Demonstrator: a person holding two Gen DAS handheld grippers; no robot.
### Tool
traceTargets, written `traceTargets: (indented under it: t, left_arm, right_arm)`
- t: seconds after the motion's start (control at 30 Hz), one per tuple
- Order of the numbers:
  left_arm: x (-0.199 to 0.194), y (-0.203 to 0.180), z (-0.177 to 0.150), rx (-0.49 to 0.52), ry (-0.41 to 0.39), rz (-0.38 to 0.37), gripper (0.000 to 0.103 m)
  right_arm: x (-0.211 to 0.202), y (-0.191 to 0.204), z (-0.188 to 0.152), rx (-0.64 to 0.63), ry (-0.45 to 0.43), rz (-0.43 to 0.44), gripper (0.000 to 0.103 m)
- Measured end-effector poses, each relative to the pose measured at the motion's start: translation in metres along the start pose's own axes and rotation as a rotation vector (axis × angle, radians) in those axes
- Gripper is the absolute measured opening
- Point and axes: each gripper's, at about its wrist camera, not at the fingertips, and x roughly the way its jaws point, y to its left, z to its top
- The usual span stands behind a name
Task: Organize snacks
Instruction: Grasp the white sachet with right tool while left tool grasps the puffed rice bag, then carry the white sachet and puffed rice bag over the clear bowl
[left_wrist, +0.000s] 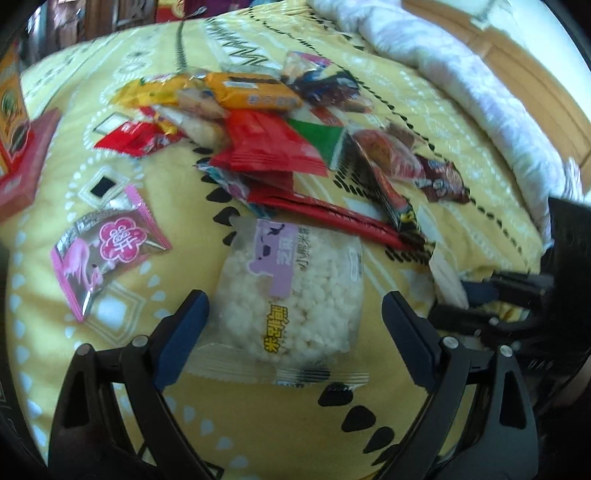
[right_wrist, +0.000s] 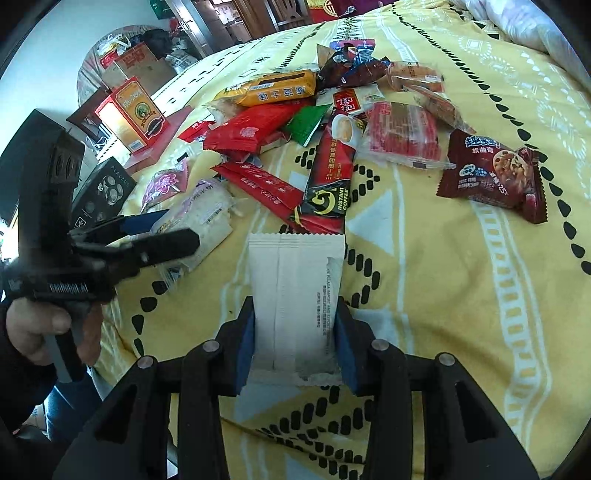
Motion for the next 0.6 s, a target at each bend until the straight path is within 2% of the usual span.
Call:
traceTargets:
  t: [0.17,0.2,0.23,0.37,0.6]
  left_arm:
    - [0.013,-0.004,-0.004,0.073,0.001,0.056,0.095]
    - [0.014,-0.005,-0.005,0.083,-0.001,0.066,0.092]
    - [0.013,-0.005,-0.005,0.087,-0.008,0.077,0.082]
    - [0.009,-0.003,-0.004,0.078,-0.024,0.062,0.078]
    - [-0.025,-0.013,-0.001,0.087,-0.133,0.074,0.078]
  right_arm:
    - [0.001,0.0,-0.001,0.003,-0.004,0.002,0.045]
    - [0.001,0.0,-0.002,0.004,-0.005,0.002,0.045]
    - [0.001,0.0,-0.002,0.007,-0.007,0.005,0.045]
    - [0.0,-0.001,-0.002,0.01,-0.012,0.008,0.045]
    - [-0.017,0.006,-0.004,0.005,-0.087,0.019,0.042]
